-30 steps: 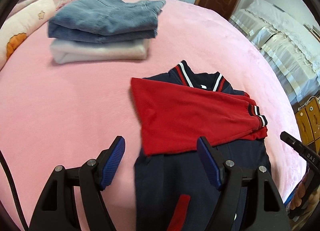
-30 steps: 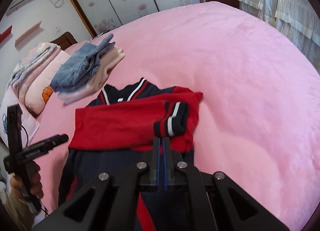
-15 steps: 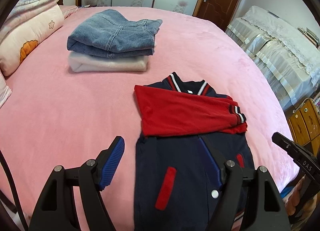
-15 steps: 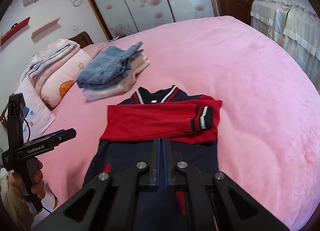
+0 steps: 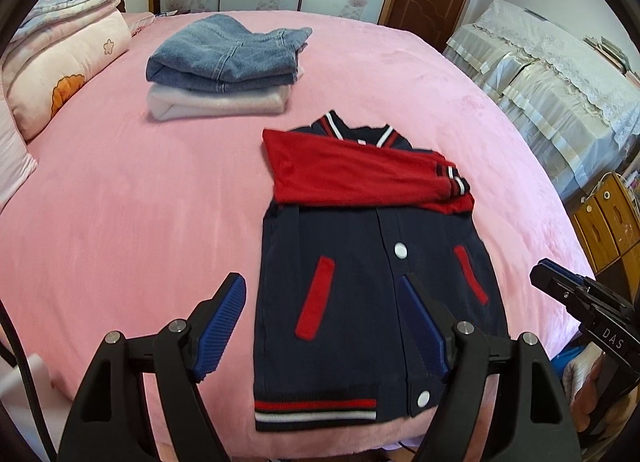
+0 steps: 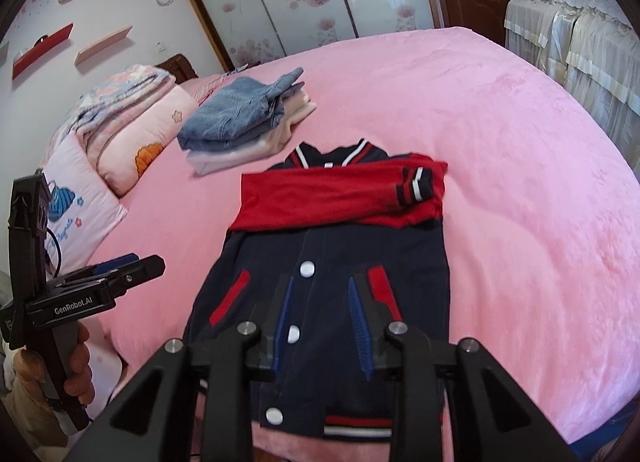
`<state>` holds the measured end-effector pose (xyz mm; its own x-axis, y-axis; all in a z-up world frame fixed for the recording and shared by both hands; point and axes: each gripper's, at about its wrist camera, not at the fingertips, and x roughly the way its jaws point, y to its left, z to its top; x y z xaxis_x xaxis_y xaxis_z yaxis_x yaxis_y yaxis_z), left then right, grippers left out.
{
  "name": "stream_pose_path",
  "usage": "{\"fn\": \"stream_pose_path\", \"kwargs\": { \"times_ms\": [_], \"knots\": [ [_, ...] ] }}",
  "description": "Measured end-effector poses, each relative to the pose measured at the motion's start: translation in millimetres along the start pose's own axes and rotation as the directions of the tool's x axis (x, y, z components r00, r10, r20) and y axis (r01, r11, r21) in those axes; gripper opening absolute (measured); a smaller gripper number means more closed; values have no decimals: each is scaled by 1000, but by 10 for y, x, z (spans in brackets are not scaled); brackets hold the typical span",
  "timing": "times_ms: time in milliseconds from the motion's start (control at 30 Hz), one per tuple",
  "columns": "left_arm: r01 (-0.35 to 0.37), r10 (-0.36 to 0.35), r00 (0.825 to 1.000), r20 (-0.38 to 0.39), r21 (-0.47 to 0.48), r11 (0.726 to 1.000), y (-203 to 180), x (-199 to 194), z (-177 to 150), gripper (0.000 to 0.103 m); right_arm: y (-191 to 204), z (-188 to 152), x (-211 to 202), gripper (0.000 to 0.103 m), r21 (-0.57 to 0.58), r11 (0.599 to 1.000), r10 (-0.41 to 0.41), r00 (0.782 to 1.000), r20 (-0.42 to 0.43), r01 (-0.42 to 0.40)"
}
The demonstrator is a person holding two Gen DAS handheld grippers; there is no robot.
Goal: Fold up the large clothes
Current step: 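Move both tools to the striped hem band of the jacket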
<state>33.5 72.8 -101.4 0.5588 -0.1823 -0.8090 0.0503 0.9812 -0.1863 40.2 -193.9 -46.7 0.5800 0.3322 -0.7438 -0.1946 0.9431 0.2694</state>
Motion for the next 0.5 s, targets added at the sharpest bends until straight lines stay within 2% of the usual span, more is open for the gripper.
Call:
{"fn": "stream_pose_path", "kwargs": {
  "times_ms": [133,233,333,500],
  "knots": [
    [18,-18,998,-62,2,1000,-1,66,-146,82,14,-143,-40,29,-25,1000,-18,1000,-22,17],
    [23,-22,994,-104,9,1000,4,141,-255,82,-31,-243,-36,38,-20,999,-36,999,-41,35],
    [13,-12,990,-140,7,1000,57,250,-369,82,-100,-364,-1,39,-21,998,-63,996,-68,62],
    [51,-67,979,-195,-87,995,323,484,-579,82,-337,-616,112,39,-7,994,-110,985,-134,110]
  ]
}}
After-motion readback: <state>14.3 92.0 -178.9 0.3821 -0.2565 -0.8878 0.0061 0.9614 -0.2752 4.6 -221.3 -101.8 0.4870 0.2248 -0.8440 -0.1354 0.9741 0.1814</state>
